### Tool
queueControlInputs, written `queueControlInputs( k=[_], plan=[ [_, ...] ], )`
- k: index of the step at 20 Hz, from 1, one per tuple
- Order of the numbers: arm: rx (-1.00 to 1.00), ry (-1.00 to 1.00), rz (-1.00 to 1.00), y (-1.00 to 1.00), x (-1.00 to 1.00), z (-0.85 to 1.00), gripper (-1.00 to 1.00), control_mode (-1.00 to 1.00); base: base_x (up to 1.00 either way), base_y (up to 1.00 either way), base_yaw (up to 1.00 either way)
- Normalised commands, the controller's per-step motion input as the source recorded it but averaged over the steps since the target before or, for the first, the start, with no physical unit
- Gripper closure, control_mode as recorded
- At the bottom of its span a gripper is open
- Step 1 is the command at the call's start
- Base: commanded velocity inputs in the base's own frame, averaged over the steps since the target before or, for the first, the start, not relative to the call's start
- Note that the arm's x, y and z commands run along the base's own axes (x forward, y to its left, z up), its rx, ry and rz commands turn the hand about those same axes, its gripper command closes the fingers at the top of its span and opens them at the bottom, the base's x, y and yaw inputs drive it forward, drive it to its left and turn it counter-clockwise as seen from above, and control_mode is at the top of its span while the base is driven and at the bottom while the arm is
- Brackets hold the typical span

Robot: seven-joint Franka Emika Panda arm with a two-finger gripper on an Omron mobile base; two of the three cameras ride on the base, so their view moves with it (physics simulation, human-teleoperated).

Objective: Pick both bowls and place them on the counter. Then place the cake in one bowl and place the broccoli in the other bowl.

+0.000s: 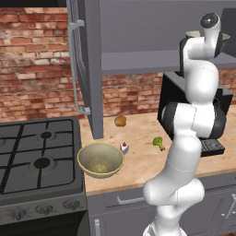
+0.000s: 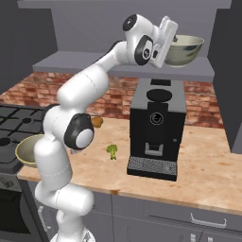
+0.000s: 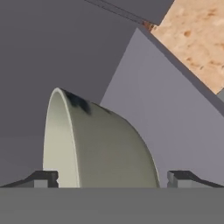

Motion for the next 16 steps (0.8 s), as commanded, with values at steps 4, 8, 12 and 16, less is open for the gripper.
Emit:
queueControlInputs(
  k=[4,8,12,16],
  plan=[
    [0.0,0.03,0.04,0.0,0.18,-0.1,-1.0,-1.0,0.0,0.0,0.0],
    [0.0,0.01,0.05,0.0,0.23,-0.05,-1.0,-1.0,0.0,0.0,0.0],
    [0.0,0.0,0.05,-0.01,0.22,-0.06,-1.0,-1.0,0.0,0.0,0.0],
    [0.0,0.03,0.02,0.0,0.03,-0.16,1.0,-1.0,0.0,0.0,0.0]
  ],
)
